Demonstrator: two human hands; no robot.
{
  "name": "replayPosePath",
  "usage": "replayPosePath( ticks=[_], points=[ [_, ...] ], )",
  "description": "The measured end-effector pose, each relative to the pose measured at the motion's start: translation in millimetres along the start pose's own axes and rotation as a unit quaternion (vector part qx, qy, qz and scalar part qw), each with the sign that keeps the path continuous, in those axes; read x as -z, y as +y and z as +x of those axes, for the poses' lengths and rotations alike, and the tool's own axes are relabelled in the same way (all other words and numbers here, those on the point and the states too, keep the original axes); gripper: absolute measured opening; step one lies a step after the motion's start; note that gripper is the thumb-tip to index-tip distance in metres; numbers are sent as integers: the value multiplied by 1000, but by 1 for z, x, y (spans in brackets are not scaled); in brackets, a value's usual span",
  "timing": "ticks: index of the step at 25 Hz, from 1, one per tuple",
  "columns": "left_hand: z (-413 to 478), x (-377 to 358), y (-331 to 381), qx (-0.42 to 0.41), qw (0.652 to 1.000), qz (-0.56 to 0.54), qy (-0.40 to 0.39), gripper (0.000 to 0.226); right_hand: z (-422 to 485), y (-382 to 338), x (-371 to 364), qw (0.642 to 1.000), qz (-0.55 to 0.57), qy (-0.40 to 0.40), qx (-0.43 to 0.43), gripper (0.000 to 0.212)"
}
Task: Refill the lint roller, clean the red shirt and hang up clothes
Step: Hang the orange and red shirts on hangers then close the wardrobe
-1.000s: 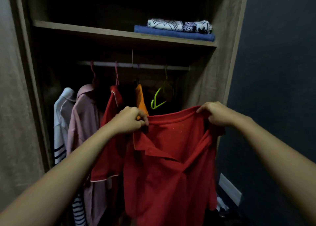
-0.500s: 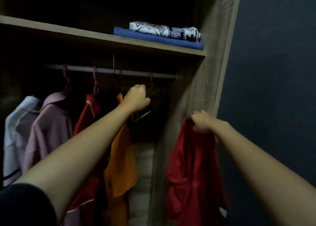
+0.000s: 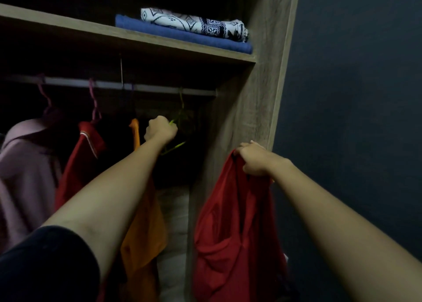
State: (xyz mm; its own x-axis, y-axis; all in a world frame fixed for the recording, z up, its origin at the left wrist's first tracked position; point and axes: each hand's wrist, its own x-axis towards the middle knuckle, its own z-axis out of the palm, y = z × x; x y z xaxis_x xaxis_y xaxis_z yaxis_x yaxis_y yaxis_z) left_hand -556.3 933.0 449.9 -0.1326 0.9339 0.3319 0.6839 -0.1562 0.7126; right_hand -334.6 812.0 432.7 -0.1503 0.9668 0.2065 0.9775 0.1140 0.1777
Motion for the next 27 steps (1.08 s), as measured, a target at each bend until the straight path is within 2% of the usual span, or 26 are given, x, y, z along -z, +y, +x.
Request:
replayPosePath(
  ticks=[7, 14, 18, 22, 27],
  points=[
    [-21, -8, 6, -29, 992, 54, 113, 35, 0, 0, 1, 1000, -17, 5, 6, 48],
    [-66, -12, -8, -42, 991, 81, 101, 31, 0, 0, -1, 999, -52, 4, 13, 44],
    [-121, 5, -28, -90, 986, 91, 108, 28, -2, -5, 2, 999, -50, 11, 5, 43],
    [-184, 34, -76, -81, 987, 48, 129, 30, -5, -9, 3, 1000, -20, 18, -3, 45],
    [-199, 83, -137, -135, 981, -77, 112, 17, -8, -11, 6, 995, 92, 23, -26, 51]
  ],
)
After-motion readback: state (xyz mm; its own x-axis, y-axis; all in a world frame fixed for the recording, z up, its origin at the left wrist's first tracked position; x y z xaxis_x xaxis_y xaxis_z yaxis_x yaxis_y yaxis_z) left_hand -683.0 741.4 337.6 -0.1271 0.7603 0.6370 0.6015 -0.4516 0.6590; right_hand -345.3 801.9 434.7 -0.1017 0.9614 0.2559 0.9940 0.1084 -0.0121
